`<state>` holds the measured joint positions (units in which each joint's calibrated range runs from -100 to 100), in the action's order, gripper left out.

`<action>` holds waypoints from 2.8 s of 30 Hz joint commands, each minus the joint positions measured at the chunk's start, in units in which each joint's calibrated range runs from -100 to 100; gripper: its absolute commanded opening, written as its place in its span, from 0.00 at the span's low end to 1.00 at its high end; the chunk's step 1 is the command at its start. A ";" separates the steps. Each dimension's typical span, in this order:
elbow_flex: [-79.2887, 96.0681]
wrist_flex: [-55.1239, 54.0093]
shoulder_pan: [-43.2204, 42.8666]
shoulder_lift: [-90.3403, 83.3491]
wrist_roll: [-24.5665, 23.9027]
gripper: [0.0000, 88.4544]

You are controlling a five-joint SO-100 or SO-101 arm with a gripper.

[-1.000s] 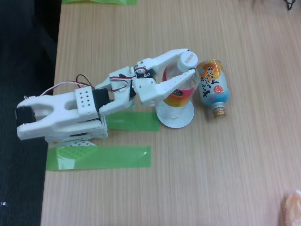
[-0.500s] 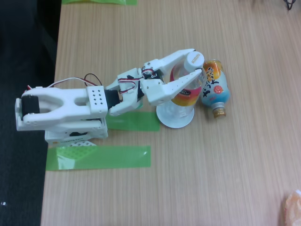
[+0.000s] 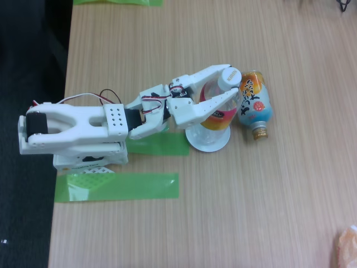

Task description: Pick up the plastic bottle and stand it up on the white place

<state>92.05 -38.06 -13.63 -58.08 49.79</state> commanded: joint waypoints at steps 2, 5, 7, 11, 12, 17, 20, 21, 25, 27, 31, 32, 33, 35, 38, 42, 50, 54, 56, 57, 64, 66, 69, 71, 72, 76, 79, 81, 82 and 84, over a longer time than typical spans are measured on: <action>-0.20 -1.08 0.08 -0.34 0.25 0.14; -0.01 -1.08 0.08 -0.34 0.20 0.14; 0.53 -1.08 0.08 -0.34 0.04 0.14; 1.34 -0.91 -0.07 -0.34 -0.07 0.14; 1.34 -0.82 -0.07 -0.34 -0.07 0.14; 1.34 -0.91 -0.51 -0.34 -0.17 0.14; 1.25 -0.91 -0.51 -0.42 -0.22 0.24; 1.25 -0.91 -0.51 -0.42 -0.22 0.29; 1.25 -0.91 -0.51 -0.42 -0.22 0.43; 1.25 -0.91 -0.51 -0.42 -0.22 0.44; 0.89 -0.99 -0.51 -0.51 -0.22 0.45; 0.71 -0.99 -0.51 -0.51 -0.22 0.45; 0.53 -0.99 -0.51 -0.51 -0.22 0.45; 0.53 -1.08 -0.29 -0.59 -0.22 0.45; 0.89 -0.74 0.15 -3.20 -0.22 0.45; 2.25 -0.05 0.15 -8.40 -0.22 0.45; 2.16 5.70 0.23 -18.90 -0.22 0.45; 2.25 5.79 0.23 -25.46 -0.85 0.45; 2.43 6.90 0.30 -28.82 -3.95 0.45; 2.25 8.88 0.82 -30.66 -5.63 0.45; 0.80 17.03 9.04 -41.92 -28.14 0.45; -0.56 15.83 10.89 -41.42 -32.92 0.45; -1.73 13.08 12.38 -41.08 -37.75 0.45; -1.46 8.36 12.75 -41.08 -40.11 0.45; -1.01 4.93 12.60 -41.08 -41.05 0.45; 2.16 -12.41 12.15 -41.08 -44.52 0.44; 2.97 -21.85 12.60 -41.08 -46.30 0.44; 3.61 -25.63 12.67 -41.08 -46.82 0.44; 3.70 -26.92 12.67 -41.08 -46.82 0.44; 4.06 -28.80 12.75 -41.08 -46.82 0.44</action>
<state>95.93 -63.30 -1.16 -99.33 3.31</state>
